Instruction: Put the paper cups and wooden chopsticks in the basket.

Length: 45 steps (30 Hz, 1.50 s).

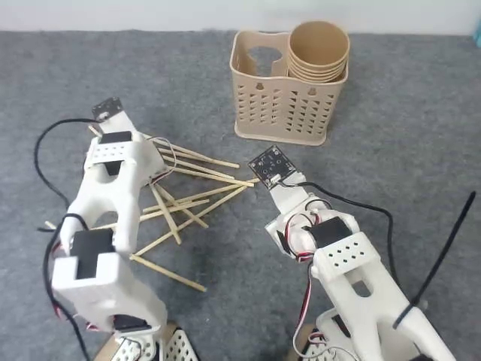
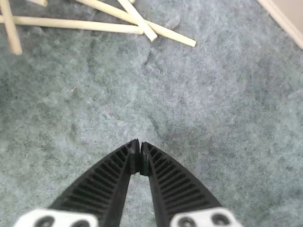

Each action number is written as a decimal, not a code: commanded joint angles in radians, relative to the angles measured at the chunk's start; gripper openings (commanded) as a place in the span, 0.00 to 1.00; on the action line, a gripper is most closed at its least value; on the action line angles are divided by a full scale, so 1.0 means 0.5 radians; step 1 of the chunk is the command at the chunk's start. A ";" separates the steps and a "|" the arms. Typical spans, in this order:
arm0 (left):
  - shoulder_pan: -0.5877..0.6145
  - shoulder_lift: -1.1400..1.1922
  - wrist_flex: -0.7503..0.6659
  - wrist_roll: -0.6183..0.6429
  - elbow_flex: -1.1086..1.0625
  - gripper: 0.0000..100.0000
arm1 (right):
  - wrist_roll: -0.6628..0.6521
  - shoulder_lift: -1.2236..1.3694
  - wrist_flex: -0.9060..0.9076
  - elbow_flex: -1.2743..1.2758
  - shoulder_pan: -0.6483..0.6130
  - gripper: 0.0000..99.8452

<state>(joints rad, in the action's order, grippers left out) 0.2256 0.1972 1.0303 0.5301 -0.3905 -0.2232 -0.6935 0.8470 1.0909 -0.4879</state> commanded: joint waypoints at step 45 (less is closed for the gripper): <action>-0.795 -0.948 -1.789 -0.574 0.563 0.01 | -0.034 -0.069 -0.032 -0.015 0.002 0.01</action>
<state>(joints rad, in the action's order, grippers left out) -0.1089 -0.2754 0.3506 0.2539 -0.0667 -0.2232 -0.6935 0.8470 1.0909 -0.4879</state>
